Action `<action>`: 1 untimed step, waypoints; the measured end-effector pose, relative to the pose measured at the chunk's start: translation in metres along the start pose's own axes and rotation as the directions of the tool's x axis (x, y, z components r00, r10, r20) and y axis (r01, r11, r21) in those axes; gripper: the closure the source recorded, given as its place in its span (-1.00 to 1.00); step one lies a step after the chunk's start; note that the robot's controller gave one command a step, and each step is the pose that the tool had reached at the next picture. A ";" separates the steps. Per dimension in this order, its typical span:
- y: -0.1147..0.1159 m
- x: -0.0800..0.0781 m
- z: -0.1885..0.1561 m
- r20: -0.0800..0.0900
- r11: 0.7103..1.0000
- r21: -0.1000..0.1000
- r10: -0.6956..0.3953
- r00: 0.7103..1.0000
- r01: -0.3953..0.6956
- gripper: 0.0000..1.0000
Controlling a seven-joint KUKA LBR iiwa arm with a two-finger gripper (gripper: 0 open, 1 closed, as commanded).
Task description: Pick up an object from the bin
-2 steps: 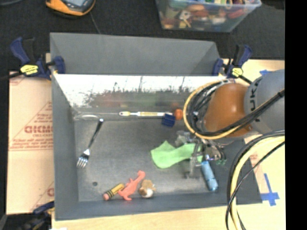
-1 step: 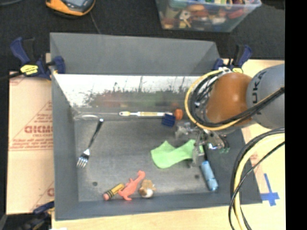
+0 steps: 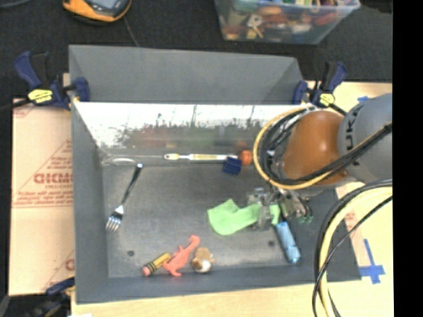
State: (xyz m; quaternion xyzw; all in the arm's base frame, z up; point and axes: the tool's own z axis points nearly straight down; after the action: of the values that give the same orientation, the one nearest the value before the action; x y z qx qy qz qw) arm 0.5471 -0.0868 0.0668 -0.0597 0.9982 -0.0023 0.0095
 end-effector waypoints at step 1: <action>0.000 0.000 0.000 0.000 1.000 0.000 0.000 1.000 0.000 1.00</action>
Offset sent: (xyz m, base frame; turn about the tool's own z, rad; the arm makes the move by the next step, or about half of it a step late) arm 0.0001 -0.0003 0.0966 -0.0002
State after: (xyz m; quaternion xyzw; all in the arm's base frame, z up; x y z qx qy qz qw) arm 0.5471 -0.0868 0.0668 -0.0598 0.9982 -0.0023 0.0095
